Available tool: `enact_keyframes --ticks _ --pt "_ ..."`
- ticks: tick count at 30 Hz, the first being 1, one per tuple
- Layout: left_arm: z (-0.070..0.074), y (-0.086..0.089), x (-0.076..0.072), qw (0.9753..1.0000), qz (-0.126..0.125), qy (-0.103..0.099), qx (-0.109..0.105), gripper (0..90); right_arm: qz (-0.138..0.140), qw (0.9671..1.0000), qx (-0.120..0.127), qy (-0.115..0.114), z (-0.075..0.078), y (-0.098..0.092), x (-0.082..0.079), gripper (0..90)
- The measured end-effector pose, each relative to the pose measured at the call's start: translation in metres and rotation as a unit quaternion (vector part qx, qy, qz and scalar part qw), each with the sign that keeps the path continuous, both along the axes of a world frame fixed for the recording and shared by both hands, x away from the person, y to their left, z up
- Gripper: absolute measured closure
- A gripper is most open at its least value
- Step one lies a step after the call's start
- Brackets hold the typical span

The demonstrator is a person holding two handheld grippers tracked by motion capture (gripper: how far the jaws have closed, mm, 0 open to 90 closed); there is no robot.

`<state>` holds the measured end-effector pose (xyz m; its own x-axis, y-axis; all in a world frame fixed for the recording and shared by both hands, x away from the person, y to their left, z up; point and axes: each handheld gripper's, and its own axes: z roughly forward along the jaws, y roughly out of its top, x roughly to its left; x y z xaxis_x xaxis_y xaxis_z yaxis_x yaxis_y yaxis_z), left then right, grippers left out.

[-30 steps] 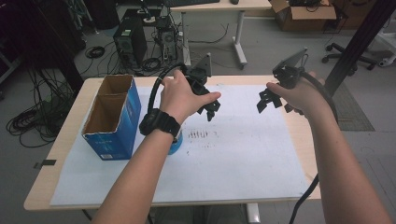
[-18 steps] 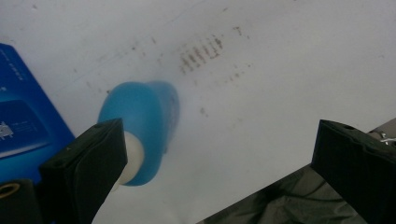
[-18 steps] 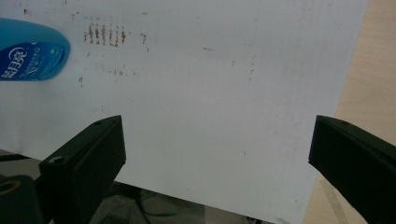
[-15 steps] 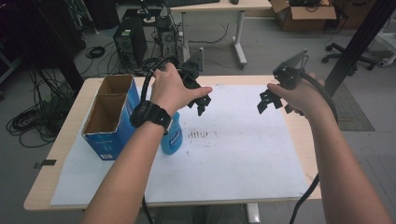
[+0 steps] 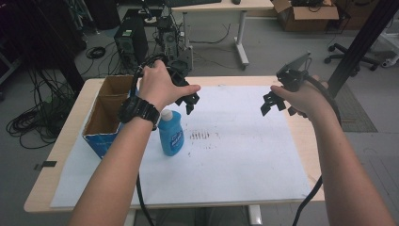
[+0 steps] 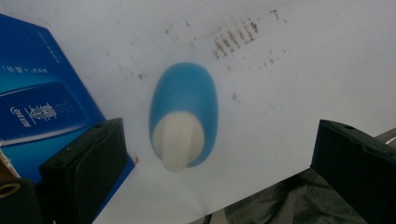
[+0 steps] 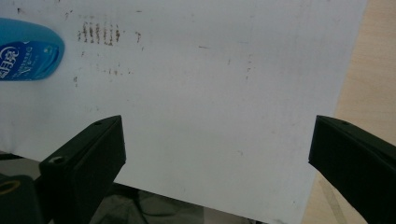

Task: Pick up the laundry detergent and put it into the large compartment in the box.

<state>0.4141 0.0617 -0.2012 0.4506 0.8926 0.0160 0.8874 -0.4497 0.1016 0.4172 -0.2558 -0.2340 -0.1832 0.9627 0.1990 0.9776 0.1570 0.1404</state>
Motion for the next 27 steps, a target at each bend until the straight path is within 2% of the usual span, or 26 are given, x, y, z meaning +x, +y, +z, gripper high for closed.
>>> enact_keyframes --ticks 12,22,27 --pt "-0.007 0.013 0.004 0.9999 -0.003 0.010 0.008 3.8 0.000 1.0000 0.001 0.003 -0.005 -0.002 0.001 3.9" --pt "-0.021 0.018 0.007 0.9998 -0.007 0.018 0.010 3.9 0.002 1.0000 0.003 0.004 -0.009 -0.001 0.002 3.9" --pt "-0.028 0.017 0.009 0.9996 -0.007 0.020 0.020 3.9 0.001 1.0000 0.002 0.005 -0.011 -0.002 0.003 3.9"
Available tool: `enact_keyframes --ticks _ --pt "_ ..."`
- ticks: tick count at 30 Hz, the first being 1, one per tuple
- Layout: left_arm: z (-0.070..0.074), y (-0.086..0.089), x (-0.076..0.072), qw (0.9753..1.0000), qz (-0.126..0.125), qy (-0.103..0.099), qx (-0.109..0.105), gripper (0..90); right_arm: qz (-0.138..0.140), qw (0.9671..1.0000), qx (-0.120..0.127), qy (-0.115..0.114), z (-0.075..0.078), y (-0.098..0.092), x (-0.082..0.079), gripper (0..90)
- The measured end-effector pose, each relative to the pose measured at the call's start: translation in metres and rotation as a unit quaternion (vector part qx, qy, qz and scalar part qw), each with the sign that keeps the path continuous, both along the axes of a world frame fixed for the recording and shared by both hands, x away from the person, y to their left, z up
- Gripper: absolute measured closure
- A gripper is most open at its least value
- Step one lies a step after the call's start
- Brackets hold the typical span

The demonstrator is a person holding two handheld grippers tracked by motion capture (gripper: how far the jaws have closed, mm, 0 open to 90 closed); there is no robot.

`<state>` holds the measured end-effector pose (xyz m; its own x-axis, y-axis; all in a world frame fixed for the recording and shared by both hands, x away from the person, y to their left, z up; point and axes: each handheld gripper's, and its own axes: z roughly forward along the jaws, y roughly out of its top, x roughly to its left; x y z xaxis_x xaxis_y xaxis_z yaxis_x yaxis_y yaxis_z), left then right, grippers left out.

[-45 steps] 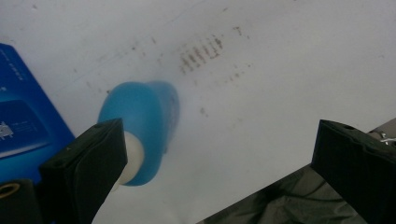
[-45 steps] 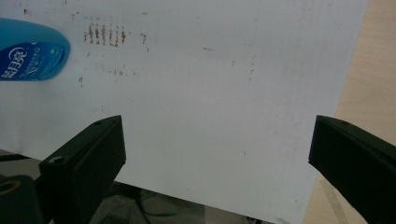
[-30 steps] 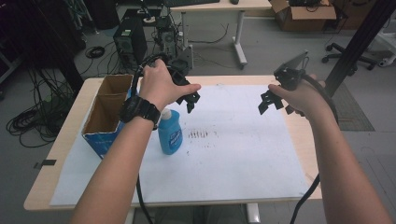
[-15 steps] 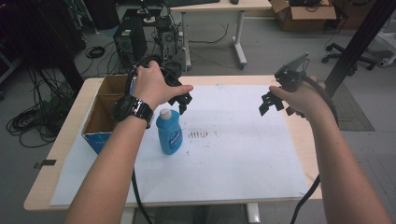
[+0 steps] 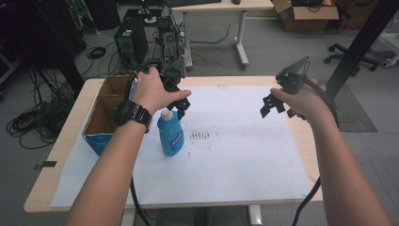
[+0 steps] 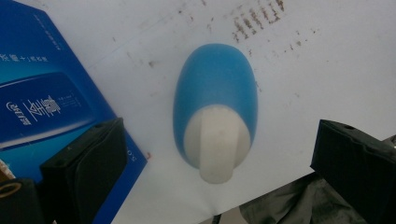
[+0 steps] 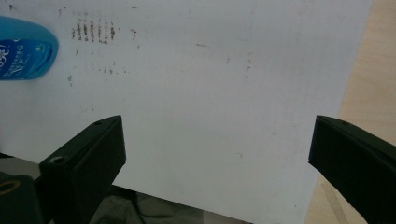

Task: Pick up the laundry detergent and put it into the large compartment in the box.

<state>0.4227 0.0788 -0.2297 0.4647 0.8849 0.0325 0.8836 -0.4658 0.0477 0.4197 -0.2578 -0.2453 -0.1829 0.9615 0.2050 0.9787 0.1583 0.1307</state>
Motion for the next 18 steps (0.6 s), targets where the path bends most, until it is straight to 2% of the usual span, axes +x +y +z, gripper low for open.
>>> enact_keyframes --ticks 18 --pt "-0.027 -0.003 0.001 0.9999 -0.007 0.013 0.005 3.9 -0.001 1.0000 0.003 0.004 -0.008 -0.002 0.000 3.9"
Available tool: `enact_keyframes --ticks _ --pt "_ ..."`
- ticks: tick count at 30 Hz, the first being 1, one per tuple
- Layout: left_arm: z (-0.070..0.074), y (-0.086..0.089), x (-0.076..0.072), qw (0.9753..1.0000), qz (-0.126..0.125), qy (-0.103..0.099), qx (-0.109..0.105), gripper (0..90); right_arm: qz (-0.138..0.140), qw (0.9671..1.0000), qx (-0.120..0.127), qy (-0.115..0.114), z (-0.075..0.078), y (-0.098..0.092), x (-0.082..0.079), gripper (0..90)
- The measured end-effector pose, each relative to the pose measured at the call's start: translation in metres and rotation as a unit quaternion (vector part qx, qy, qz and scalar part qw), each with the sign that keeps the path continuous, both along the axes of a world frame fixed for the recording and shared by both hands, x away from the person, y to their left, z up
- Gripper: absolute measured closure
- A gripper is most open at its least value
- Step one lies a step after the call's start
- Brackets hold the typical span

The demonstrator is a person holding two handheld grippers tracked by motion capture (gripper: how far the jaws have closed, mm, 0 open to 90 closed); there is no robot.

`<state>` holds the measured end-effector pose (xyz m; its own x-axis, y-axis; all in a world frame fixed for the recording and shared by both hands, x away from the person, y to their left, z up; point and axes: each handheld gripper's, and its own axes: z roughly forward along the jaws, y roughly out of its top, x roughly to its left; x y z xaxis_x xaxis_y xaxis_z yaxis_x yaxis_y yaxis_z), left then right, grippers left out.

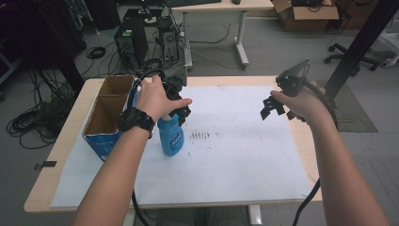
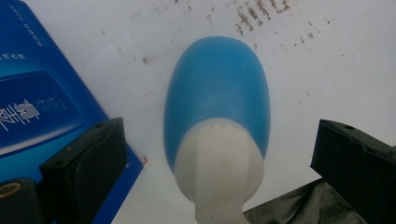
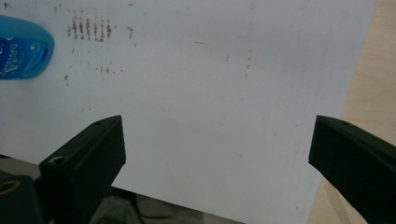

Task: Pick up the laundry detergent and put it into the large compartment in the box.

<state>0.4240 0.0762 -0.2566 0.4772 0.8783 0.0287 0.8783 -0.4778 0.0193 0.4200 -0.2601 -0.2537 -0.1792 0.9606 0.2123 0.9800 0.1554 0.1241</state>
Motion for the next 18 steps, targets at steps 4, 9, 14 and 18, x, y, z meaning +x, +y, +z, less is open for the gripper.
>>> enact_keyframes --ticks 4,9,14,18 --pt "-0.004 -0.001 0.000 1.0000 -0.002 0.001 0.003 4.0 0.000 1.0000 0.000 0.000 -0.001 0.001 0.000 3.9" --pt "-0.012 -0.002 -0.002 1.0000 -0.002 0.003 0.006 3.9 0.001 1.0000 0.001 0.000 -0.003 0.002 0.000 3.9" --pt "-0.020 -0.002 -0.003 0.9999 -0.001 0.005 0.010 4.0 0.002 1.0000 0.002 0.000 -0.004 0.002 0.000 3.9" --pt "-0.024 -0.003 -0.003 0.9999 0.000 0.008 0.010 3.9 0.000 1.0000 0.003 0.001 -0.006 0.001 -0.001 4.0"
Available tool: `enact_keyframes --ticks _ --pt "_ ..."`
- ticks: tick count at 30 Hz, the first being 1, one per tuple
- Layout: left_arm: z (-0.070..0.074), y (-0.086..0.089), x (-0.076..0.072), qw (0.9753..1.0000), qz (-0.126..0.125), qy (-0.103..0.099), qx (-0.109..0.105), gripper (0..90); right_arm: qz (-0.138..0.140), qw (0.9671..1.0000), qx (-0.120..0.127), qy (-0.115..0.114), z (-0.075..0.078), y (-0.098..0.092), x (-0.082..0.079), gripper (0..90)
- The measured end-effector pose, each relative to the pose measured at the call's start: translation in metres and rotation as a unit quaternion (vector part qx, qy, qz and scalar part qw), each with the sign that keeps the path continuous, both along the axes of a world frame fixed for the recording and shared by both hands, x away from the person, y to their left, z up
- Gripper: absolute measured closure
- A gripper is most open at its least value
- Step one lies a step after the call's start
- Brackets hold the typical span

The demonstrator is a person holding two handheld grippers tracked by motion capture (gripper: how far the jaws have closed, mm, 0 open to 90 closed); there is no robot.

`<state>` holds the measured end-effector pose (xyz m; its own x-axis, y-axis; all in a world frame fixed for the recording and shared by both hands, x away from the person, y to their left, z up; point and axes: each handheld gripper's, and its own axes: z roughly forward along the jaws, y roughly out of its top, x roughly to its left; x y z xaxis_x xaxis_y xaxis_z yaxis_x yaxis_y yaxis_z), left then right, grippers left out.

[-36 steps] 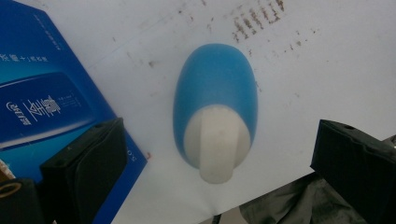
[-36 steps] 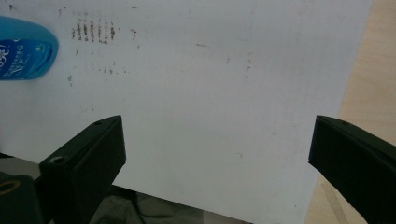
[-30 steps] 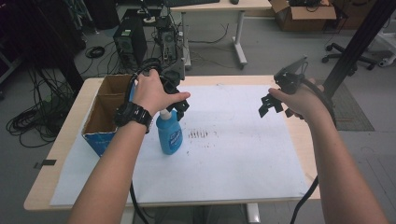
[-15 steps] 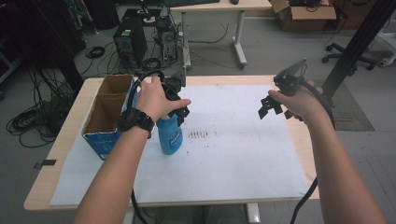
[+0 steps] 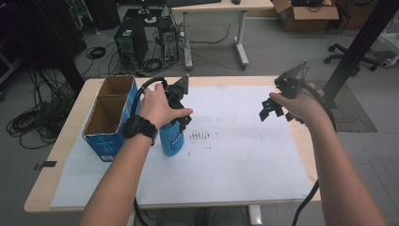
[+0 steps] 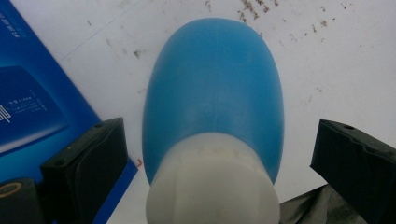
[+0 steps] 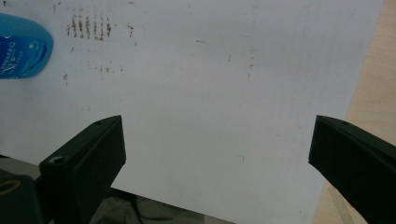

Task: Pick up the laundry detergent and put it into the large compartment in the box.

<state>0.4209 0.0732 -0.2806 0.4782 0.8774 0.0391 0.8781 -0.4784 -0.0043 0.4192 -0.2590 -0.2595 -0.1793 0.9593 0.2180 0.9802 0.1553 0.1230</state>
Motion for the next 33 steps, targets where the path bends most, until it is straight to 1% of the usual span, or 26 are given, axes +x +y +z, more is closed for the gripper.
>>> enact_keyframes --ticks 3,6,9,12,16,17,22,23,33 --pt "-0.003 -0.001 0.000 1.0000 0.000 0.001 0.003 4.0 0.000 1.0000 0.001 0.000 -0.001 -0.001 0.000 4.0" --pt "-0.006 -0.001 0.000 1.0000 0.002 0.004 0.001 4.0 0.000 1.0000 0.001 0.000 -0.002 -0.001 -0.001 4.1" --pt "-0.007 0.000 0.000 1.0000 0.000 0.004 0.006 4.0 0.000 1.0000 0.002 0.000 -0.003 -0.002 -0.001 4.0" --pt "-0.009 0.000 -0.001 1.0000 0.001 0.003 0.003 3.9 -0.001 1.0000 0.002 0.001 -0.004 -0.002 -0.001 4.1" --pt "-0.012 0.000 -0.001 1.0000 0.000 0.005 0.005 4.0 0.000 1.0000 0.002 0.001 -0.006 -0.001 -0.001 4.1" --pt "-0.012 0.000 -0.001 1.0000 0.000 0.001 0.003 4.7 0.000 1.0000 0.002 0.003 -0.006 -0.001 -0.001 4.1" --pt "-0.011 0.001 -0.001 1.0000 -0.002 0.000 0.001 4.9 0.000 1.0000 0.003 0.003 -0.007 0.000 0.000 4.1" --pt "-0.011 0.001 0.000 1.0000 -0.005 -0.004 0.000 5.1 0.001 1.0000 0.004 0.003 -0.008 0.000 0.000 4.1" --pt "-0.010 0.000 0.001 0.9999 -0.014 -0.006 -0.002 10.3 0.001 1.0000 0.003 0.005 -0.010 0.000 0.000 4.1"
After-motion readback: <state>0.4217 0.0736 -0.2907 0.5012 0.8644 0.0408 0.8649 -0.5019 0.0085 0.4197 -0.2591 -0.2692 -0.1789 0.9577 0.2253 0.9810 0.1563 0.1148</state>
